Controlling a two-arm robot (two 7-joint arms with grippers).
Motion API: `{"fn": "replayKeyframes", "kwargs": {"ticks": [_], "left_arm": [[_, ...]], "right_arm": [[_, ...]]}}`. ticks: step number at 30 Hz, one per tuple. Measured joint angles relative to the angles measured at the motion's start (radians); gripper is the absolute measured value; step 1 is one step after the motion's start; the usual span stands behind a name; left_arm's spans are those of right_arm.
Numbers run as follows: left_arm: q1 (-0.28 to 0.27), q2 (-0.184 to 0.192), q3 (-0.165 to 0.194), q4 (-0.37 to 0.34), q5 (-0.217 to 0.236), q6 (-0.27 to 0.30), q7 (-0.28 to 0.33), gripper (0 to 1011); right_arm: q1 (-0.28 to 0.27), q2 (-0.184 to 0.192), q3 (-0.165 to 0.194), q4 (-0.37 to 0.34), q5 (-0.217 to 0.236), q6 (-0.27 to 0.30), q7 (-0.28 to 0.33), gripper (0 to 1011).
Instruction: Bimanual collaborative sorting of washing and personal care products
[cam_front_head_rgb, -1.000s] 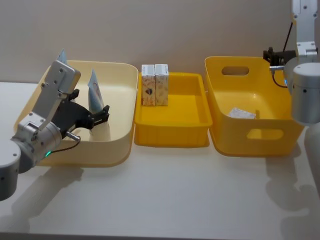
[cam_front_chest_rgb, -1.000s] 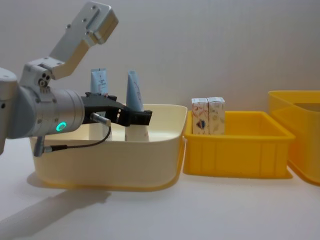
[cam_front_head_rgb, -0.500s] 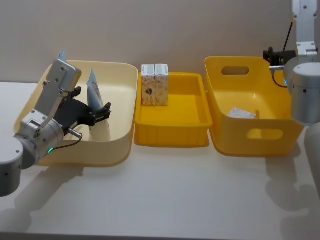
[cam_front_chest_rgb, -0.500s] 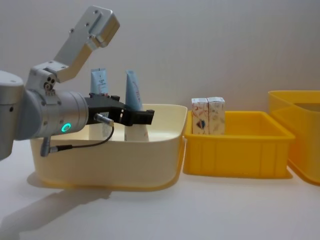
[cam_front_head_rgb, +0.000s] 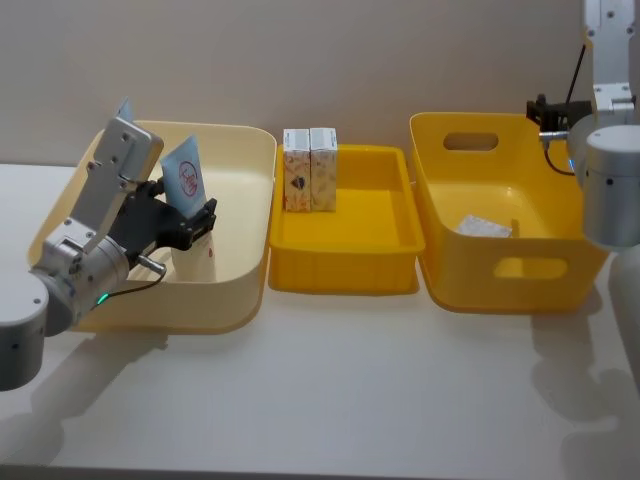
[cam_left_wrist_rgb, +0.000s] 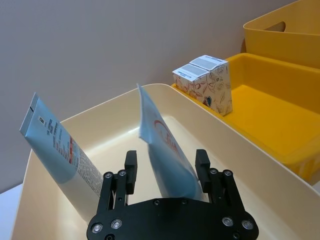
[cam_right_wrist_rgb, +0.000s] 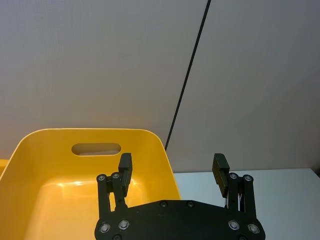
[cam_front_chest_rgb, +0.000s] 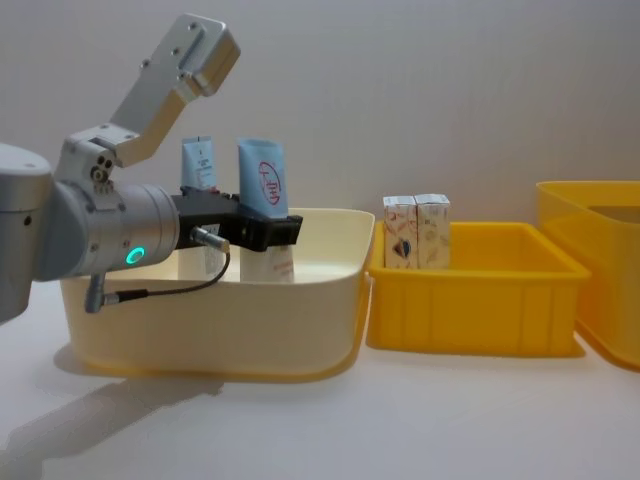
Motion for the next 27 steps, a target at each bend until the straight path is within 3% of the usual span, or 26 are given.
{"fn": "replayKeyframes", "kwargs": {"ticks": [7,10,27], "left_arm": [[-0.002,-0.002,0.0,0.005,0.0,-0.003,-0.001,575],[-0.003,-0.003,0.0,0.007,0.0,-0.004,-0.002,441],[-0.004,-0.004,0.0,0.01,0.0,-0.008,-0.003,308]], "right_arm": [[0.0,0.0,0.0,0.0,0.0,0.0,0.0,1001],[0.0,0.0,0.0,0.0,0.0,0.0,0.0,1001],[0.0,0.0,0.0,0.0,0.0,0.0,0.0,1001]]}}
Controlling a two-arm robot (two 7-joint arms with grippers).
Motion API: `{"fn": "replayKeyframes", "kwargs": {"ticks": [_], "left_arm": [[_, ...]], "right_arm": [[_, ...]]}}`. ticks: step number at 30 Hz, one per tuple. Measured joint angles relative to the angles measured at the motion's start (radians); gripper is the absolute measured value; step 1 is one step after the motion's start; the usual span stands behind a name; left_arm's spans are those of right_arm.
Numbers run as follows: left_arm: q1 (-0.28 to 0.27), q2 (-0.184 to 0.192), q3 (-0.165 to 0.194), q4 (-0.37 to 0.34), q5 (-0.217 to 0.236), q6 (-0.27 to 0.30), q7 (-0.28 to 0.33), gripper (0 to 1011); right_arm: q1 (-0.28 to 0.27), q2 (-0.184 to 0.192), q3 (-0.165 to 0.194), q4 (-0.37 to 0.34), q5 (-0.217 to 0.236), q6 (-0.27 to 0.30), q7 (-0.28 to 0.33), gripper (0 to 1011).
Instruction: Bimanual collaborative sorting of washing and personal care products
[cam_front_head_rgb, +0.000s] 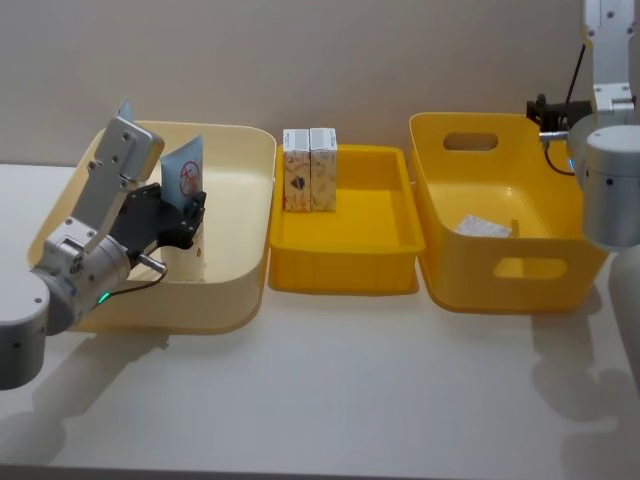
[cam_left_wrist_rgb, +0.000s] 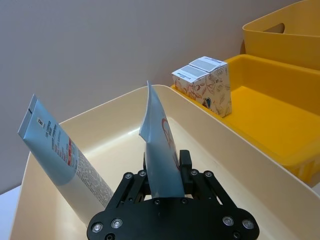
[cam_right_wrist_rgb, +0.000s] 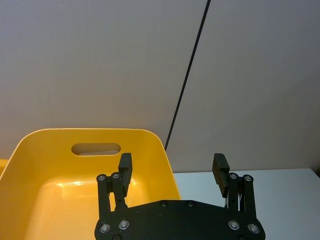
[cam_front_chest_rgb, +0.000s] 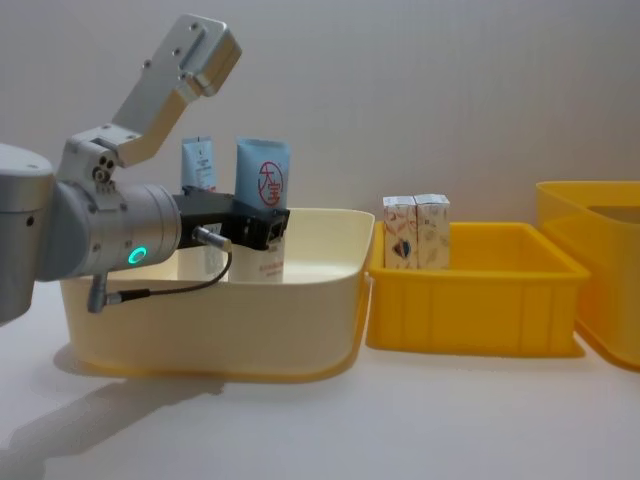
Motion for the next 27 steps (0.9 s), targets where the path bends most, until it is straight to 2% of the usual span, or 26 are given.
{"fn": "replayKeyframes", "kwargs": {"ticks": [5,27], "left_arm": [[0.0,0.0,0.0,0.001,0.0,0.0,0.0,278],[0.0,0.0,0.0,0.001,0.0,0.0,0.0,278]], "right_arm": [[0.0,0.0,0.0,0.0,0.0,0.0,0.0,1001],[0.0,0.0,0.0,0.0,0.0,0.0,0.0,1001]]}}
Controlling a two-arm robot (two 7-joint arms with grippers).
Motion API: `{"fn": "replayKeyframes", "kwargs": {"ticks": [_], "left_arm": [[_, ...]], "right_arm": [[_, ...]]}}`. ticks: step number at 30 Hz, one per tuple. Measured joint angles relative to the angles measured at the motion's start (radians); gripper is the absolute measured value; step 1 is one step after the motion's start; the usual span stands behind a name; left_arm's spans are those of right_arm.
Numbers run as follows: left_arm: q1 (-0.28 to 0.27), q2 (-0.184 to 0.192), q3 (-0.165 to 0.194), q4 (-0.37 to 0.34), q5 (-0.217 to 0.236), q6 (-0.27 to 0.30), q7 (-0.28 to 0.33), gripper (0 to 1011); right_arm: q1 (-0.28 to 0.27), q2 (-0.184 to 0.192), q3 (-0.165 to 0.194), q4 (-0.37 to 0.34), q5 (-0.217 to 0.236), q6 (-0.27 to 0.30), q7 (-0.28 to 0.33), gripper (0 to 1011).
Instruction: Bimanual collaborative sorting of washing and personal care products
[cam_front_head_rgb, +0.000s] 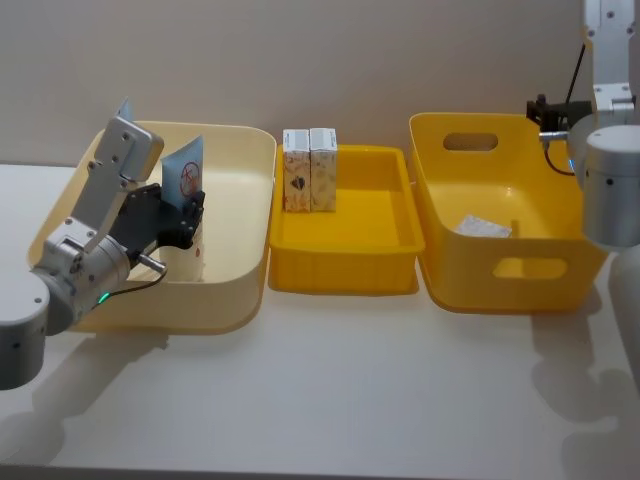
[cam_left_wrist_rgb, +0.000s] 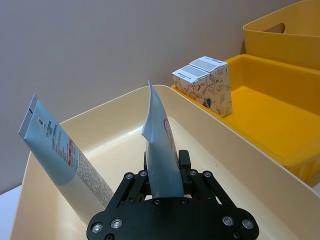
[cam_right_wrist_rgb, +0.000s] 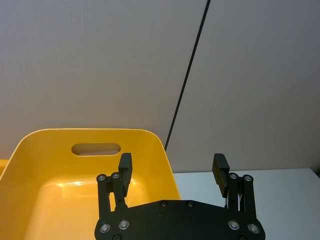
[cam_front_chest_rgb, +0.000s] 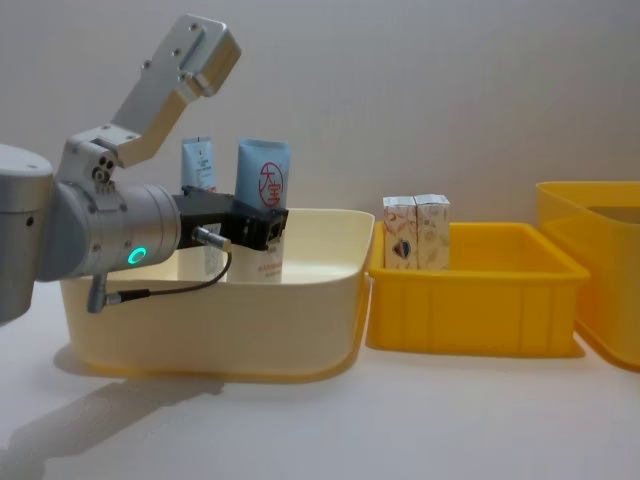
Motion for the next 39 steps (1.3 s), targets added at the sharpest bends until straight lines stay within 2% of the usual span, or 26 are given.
{"fn": "replayKeyframes", "kwargs": {"ticks": [39], "left_arm": [[0.006,0.005,-0.007,-0.011,-0.001,0.0,-0.012,278]], "right_arm": [[0.0,0.0,0.0,0.0,0.0,0.0,0.0,1001]]}}
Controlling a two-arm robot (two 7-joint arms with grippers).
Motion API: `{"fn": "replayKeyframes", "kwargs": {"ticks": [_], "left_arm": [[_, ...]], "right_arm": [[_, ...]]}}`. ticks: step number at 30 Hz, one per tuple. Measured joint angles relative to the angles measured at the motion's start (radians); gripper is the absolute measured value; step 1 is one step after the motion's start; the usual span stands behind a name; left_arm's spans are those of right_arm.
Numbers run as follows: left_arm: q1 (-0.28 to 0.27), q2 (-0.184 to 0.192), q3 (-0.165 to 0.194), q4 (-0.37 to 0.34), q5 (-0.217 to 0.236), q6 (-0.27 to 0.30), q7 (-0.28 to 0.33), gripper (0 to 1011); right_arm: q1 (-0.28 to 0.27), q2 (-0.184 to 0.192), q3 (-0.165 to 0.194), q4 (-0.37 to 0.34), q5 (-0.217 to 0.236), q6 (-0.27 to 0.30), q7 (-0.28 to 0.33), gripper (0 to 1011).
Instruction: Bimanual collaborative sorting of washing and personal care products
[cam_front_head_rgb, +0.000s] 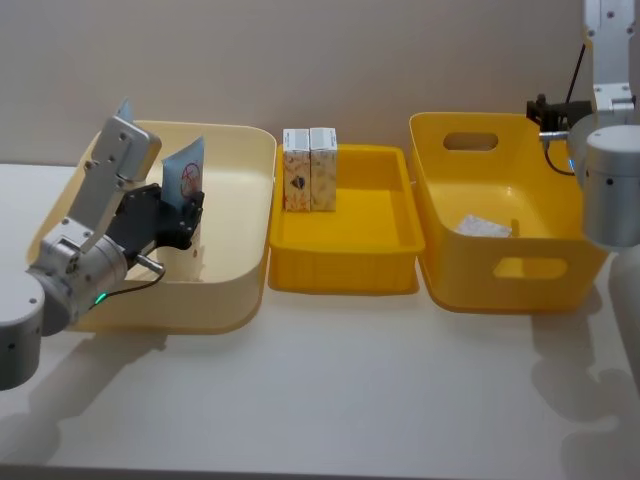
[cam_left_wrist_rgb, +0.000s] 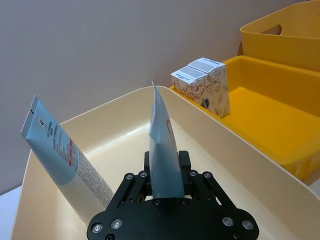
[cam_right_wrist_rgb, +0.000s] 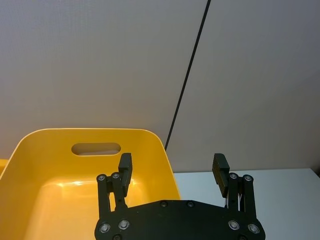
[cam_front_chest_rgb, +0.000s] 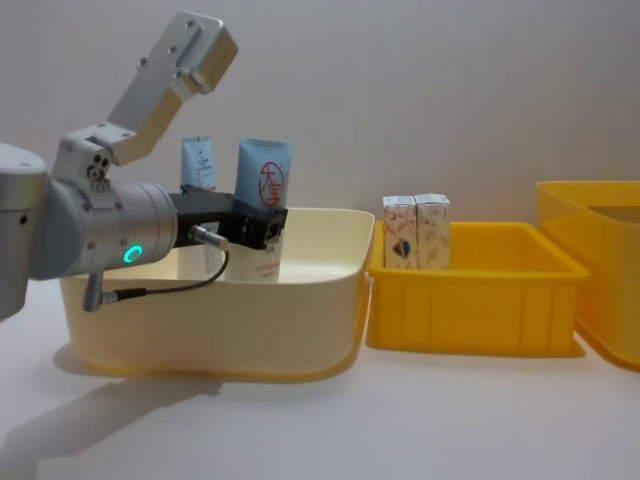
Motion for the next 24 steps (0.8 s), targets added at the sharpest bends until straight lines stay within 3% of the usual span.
{"fn": "replayKeyframes", "kwargs": {"ticks": [17,24], "left_arm": [[0.016,0.022,-0.035,-0.101,-0.016,-0.031,-0.033,277],[-0.008,0.024,-0.055,-0.136,-0.03,-0.062,-0.066,278]], "right_arm": [[0.0,0.0,0.0,0.0,0.0,0.0,0.0,1001],[0.0,0.0,0.0,0.0,0.0,0.0,0.0,1001]]}}
